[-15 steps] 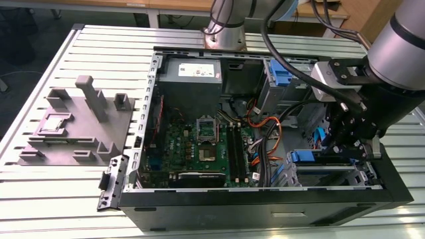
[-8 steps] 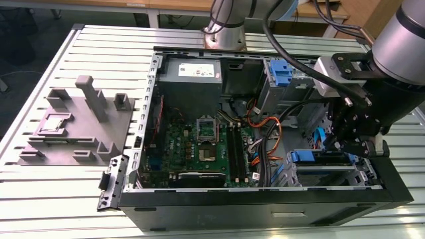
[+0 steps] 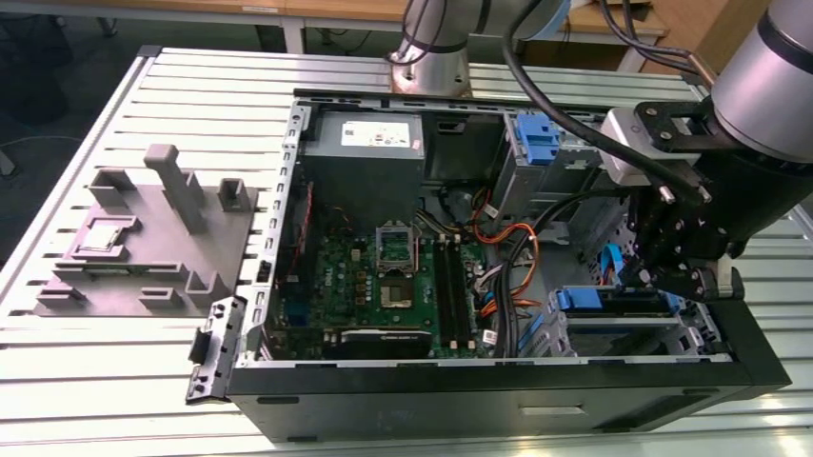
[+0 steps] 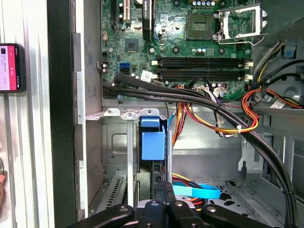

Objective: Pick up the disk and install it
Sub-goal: 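Insert the second disk wire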

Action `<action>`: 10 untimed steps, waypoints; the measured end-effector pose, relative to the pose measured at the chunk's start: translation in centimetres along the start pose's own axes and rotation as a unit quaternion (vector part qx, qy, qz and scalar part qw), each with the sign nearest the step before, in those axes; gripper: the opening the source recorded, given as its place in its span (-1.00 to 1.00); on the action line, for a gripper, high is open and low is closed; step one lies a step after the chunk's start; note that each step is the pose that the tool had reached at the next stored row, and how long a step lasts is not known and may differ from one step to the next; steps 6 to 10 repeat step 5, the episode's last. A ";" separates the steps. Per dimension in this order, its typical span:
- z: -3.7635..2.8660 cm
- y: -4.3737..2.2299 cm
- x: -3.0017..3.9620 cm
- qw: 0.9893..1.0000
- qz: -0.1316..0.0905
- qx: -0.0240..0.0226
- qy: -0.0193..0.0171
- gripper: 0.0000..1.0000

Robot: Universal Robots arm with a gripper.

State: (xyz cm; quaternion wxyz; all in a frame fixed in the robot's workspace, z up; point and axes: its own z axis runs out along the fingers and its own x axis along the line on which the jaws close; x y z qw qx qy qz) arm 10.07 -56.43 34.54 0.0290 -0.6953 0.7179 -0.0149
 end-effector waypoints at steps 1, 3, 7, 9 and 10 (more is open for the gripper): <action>0.00 0.00 0.00 1.000 0.000 0.000 0.000 -0.80; 0.03 0.00 0.00 1.000 0.000 0.000 0.000 -0.80; 0.03 0.00 0.00 1.000 0.000 0.000 0.000 -0.80; 0.03 0.00 0.00 1.000 0.000 0.000 0.000 -0.80; 0.03 0.00 0.00 1.000 0.000 0.000 0.000 -0.80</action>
